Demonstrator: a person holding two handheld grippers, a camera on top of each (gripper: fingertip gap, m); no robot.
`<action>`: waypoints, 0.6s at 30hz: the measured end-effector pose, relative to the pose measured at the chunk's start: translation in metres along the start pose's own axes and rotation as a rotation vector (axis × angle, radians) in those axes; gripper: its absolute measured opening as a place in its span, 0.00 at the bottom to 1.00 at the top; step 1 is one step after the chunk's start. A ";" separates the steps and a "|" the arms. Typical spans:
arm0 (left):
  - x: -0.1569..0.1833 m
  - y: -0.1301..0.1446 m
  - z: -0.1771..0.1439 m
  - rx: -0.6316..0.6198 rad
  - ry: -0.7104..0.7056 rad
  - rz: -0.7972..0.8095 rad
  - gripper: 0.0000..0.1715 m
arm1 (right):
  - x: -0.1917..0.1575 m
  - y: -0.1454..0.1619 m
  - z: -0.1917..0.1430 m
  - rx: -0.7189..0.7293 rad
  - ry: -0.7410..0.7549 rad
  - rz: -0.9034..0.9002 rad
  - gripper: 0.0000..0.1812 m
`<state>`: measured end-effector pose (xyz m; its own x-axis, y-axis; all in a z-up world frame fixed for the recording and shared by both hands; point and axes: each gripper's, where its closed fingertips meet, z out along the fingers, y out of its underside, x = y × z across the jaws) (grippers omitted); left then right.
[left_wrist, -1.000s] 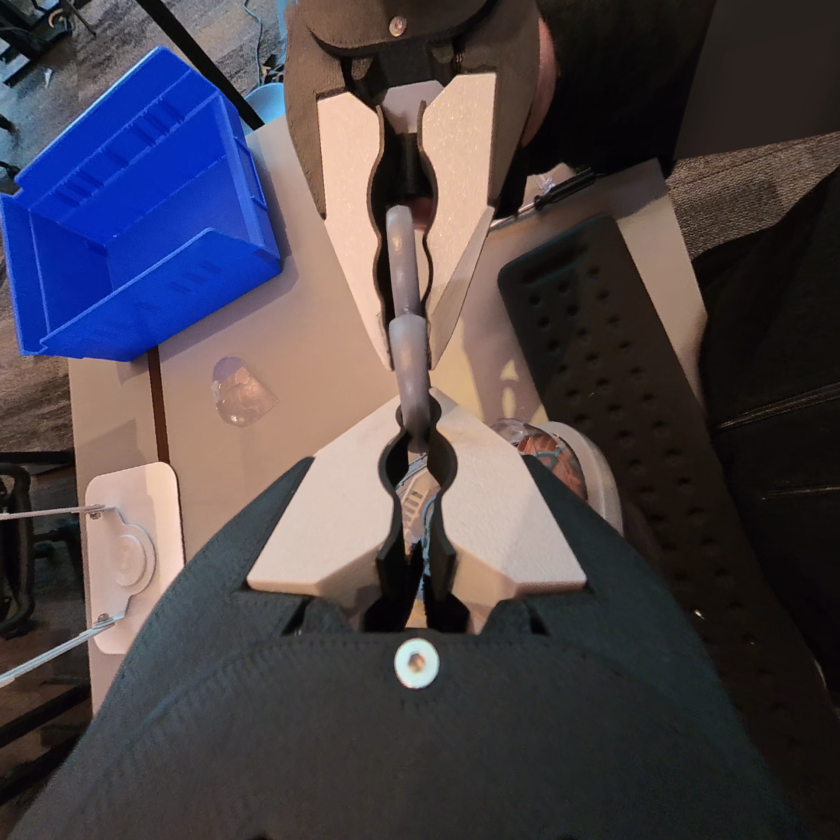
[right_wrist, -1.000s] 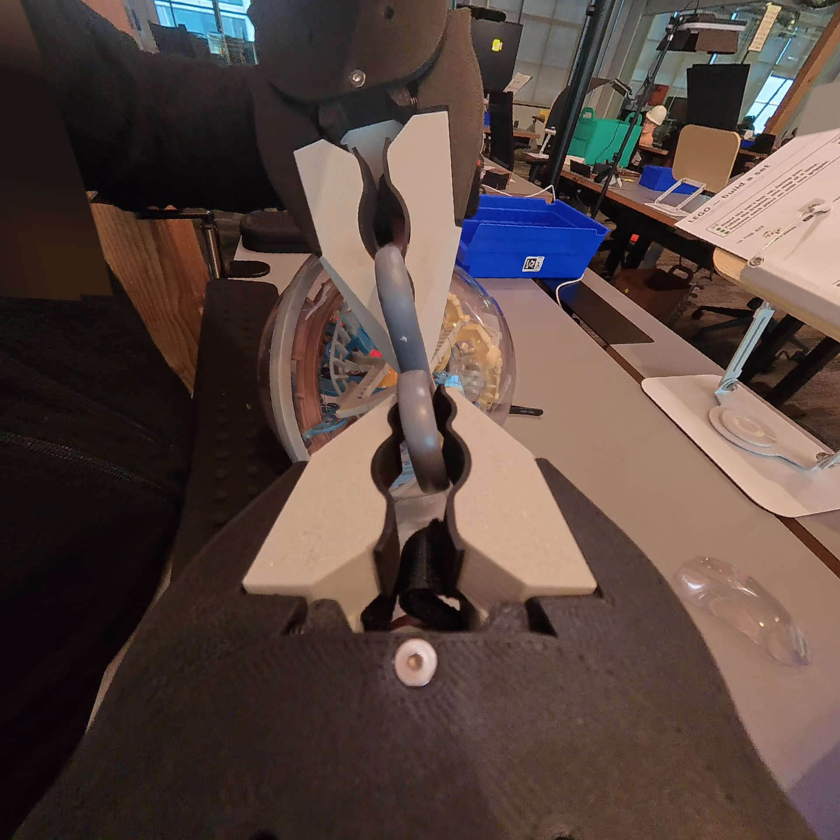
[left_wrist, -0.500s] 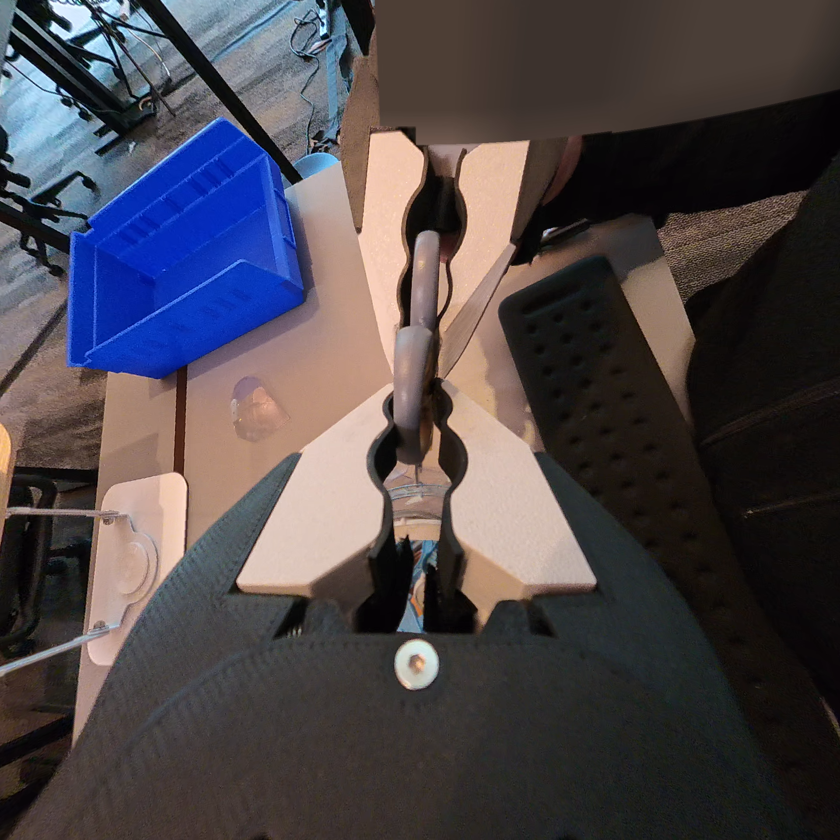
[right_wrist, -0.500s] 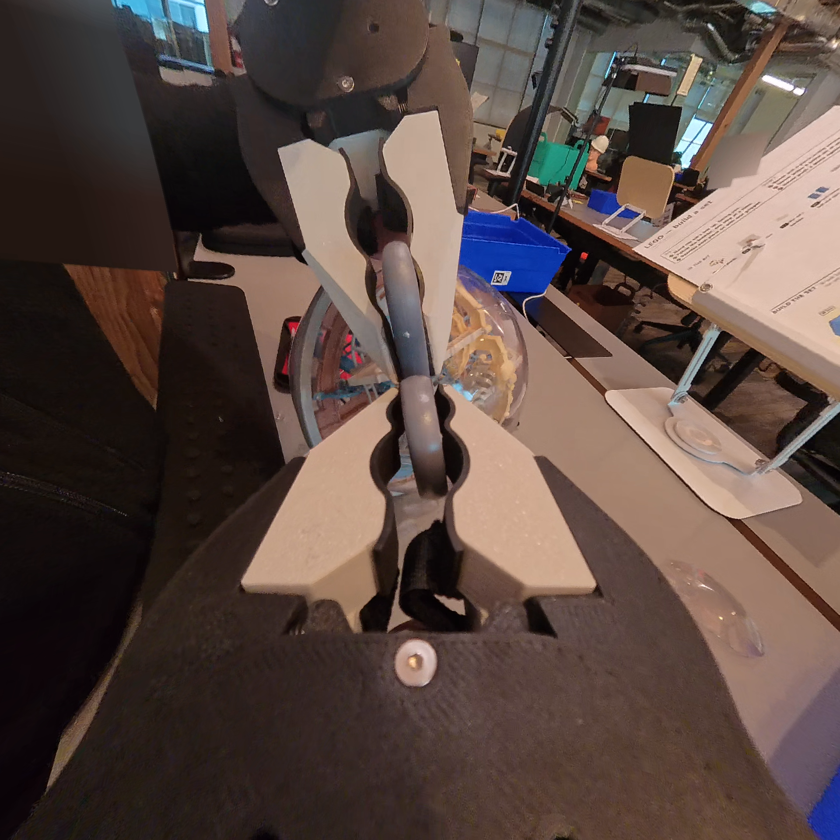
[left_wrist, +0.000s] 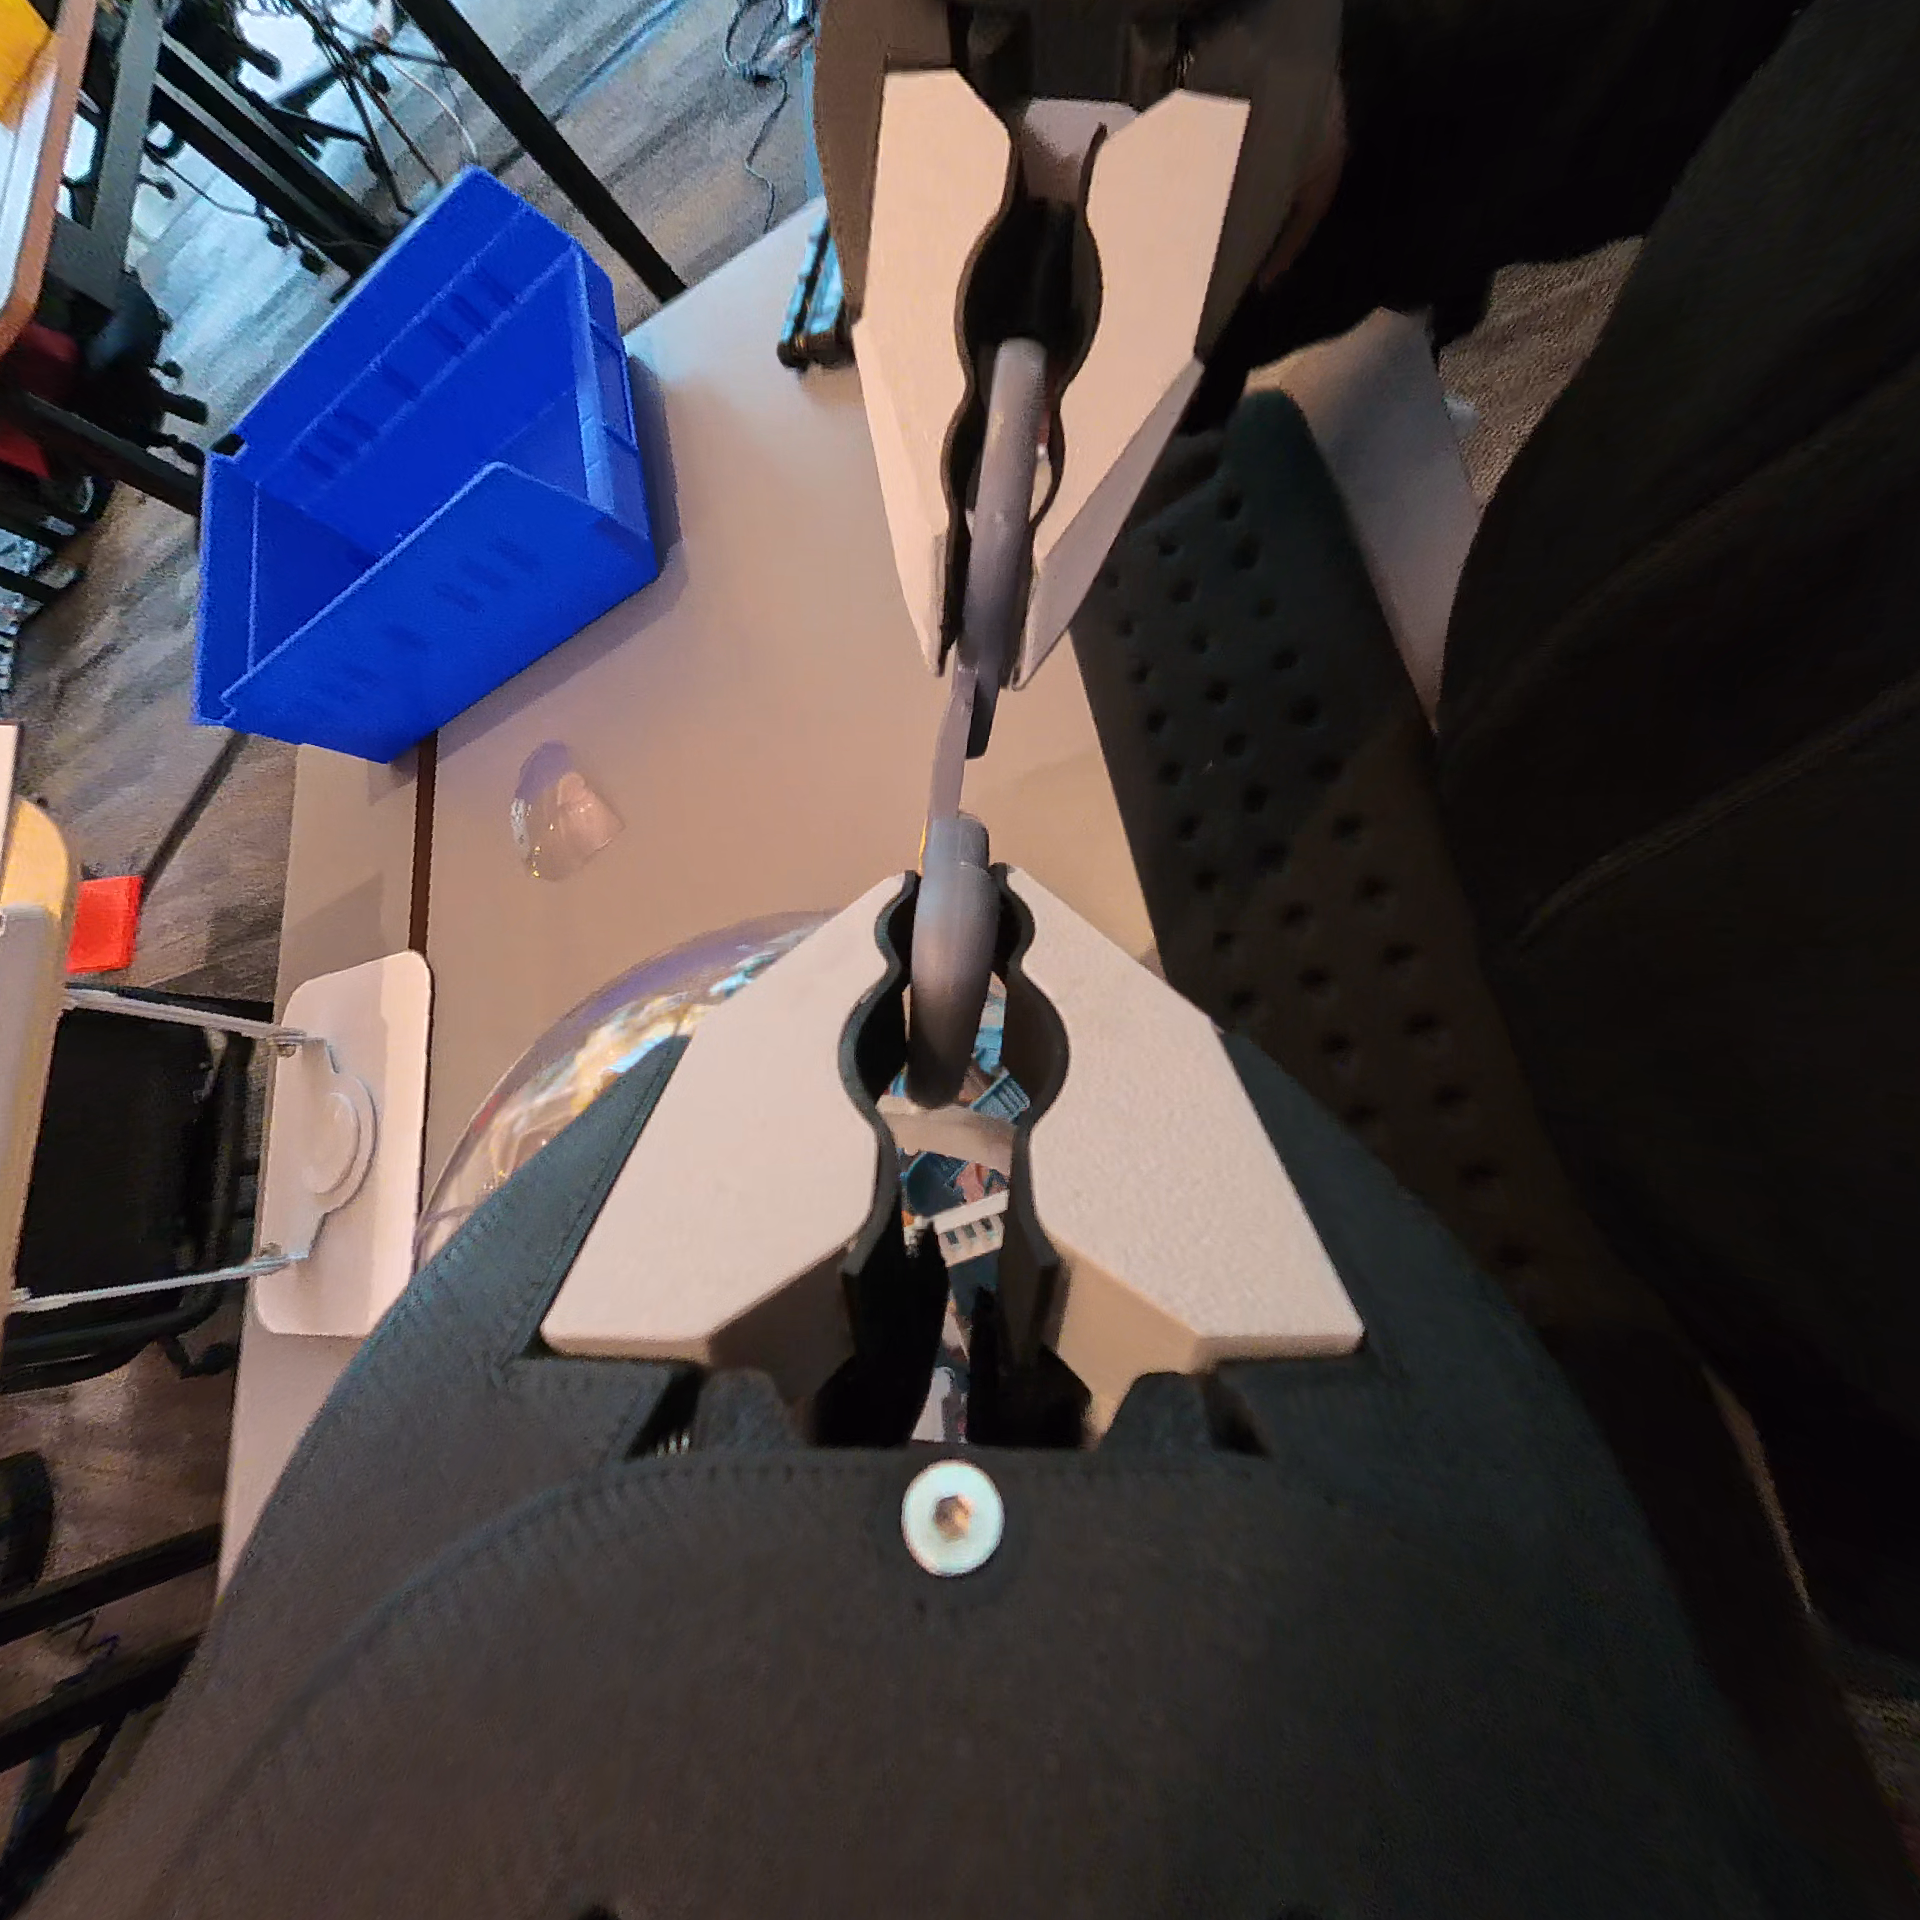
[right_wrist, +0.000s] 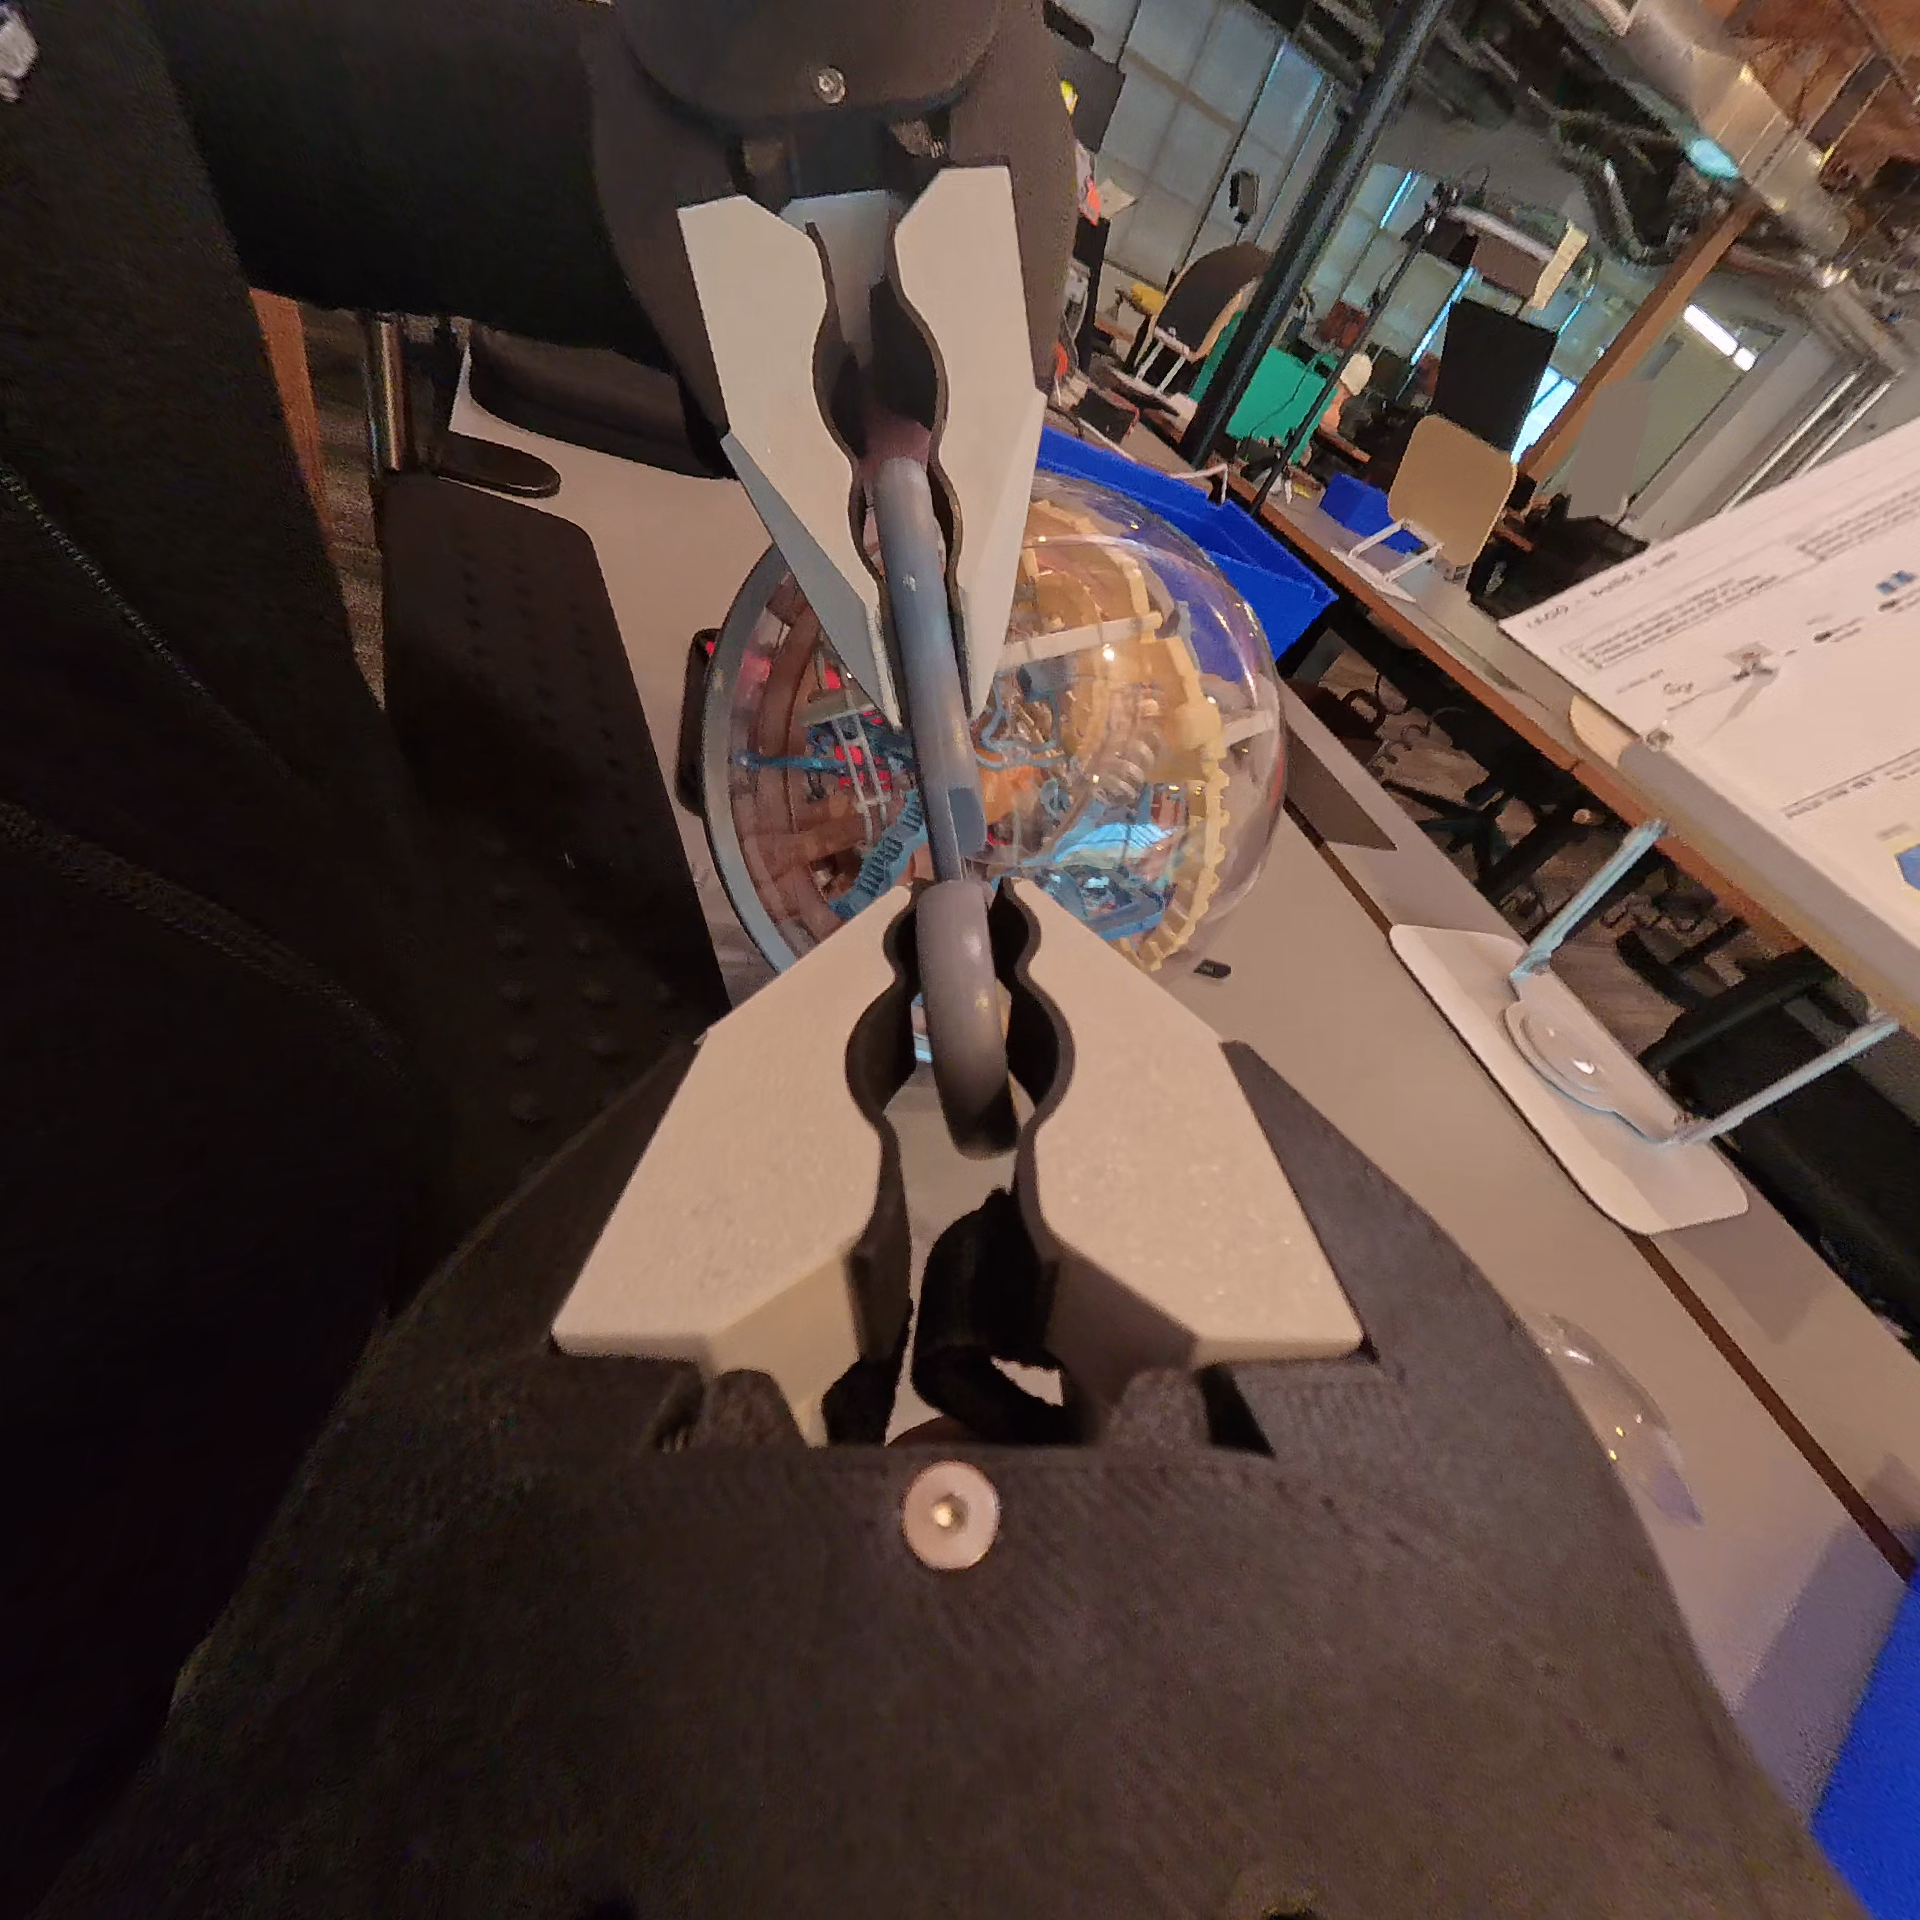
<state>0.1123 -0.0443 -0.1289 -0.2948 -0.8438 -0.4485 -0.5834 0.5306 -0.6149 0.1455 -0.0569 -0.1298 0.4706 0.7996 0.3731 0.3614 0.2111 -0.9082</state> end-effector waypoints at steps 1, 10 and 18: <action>0.003 0.004 0.002 -0.030 -0.005 0.024 0.05 | -0.003 0.002 0.003 -0.011 0.004 -0.011 0.04; 0.015 0.008 0.014 -0.098 -0.017 0.039 0.06 | -0.018 0.006 0.028 -0.003 -0.007 -0.038 0.04; 0.021 0.013 0.026 -0.070 -0.084 0.012 0.05 | -0.022 0.006 0.037 -0.038 0.025 -0.080 0.04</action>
<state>0.1185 -0.0526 -0.1631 -0.2391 -0.8263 -0.5100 -0.6328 0.5310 -0.5636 0.1077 -0.0527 -0.1508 0.4585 0.7666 0.4495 0.4289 0.2521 -0.8674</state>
